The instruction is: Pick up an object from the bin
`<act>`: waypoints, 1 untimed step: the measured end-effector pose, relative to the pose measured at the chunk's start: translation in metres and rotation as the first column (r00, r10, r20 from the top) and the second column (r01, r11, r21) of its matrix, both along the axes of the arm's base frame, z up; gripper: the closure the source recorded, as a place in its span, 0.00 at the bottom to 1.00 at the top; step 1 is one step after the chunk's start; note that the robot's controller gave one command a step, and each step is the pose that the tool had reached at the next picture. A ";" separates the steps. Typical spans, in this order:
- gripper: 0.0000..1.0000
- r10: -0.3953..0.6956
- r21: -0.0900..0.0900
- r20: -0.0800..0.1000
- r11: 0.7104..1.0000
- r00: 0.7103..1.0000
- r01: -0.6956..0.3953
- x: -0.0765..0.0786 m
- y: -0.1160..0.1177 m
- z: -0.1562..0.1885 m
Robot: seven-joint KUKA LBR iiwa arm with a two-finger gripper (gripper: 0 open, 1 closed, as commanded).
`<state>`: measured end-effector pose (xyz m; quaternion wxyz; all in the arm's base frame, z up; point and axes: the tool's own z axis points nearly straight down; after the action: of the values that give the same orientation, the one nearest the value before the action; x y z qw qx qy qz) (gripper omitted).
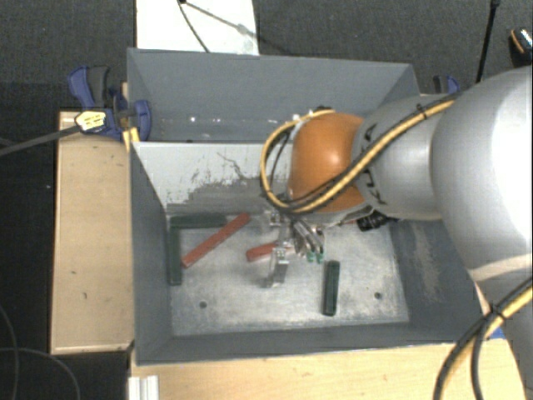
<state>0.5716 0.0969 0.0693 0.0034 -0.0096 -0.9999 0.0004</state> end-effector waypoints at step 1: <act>1.00 -0.003 0.002 0.009 1.000 1.000 0.003 0.003 0.001 0.005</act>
Offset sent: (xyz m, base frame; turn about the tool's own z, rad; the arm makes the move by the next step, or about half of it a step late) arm 0.0000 0.0000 0.0000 0.0000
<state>0.5744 0.0983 0.0739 -0.0010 -0.0110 -0.9999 -0.0009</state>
